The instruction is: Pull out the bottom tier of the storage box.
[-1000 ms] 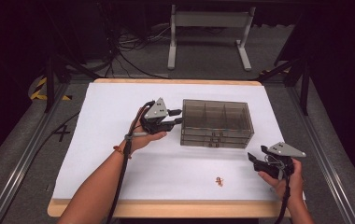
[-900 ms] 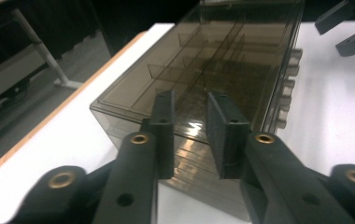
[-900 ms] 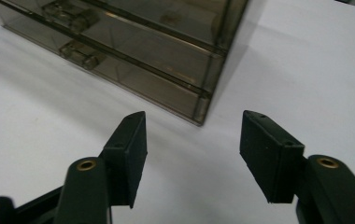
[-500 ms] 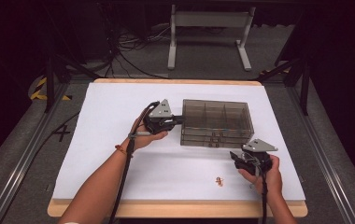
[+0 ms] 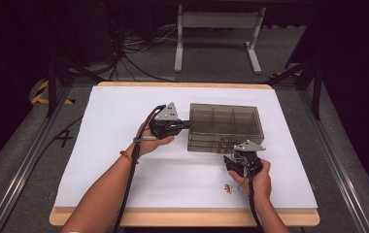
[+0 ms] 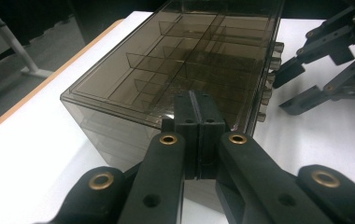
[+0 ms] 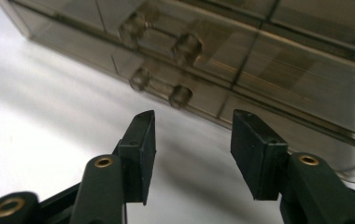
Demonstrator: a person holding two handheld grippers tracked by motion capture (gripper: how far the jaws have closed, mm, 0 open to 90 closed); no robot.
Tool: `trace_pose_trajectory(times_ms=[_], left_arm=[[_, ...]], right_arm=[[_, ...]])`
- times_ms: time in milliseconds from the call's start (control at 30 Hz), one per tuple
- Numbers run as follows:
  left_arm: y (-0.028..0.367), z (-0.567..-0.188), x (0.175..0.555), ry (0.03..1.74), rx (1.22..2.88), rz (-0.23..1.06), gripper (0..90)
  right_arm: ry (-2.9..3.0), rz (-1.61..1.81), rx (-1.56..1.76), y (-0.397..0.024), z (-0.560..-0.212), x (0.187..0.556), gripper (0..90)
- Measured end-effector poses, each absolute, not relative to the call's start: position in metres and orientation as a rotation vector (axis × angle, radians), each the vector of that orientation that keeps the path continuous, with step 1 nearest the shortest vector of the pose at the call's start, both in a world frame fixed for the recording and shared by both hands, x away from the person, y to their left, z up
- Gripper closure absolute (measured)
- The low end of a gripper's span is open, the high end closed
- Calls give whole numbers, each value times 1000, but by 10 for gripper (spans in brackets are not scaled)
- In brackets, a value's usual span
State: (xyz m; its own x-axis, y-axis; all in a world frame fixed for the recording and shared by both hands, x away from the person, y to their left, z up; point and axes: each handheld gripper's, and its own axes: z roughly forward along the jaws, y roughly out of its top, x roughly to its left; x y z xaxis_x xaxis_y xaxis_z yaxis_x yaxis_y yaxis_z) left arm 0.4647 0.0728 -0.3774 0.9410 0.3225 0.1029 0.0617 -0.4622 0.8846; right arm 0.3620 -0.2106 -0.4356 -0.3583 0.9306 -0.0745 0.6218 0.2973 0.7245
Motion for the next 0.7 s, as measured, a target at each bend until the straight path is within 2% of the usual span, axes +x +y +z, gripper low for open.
trace_pose_trajectory(times_ms=[500, 700], left_arm=[[73, -378, 463, 260, 2036, 330, 899], [73, -378, 463, 258, 2036, 329, 899]], right_arm=[[1958, 821, 1576, -176, -440, 368, 495], [1861, 798, 1666, -169, -442, 368, 522]])
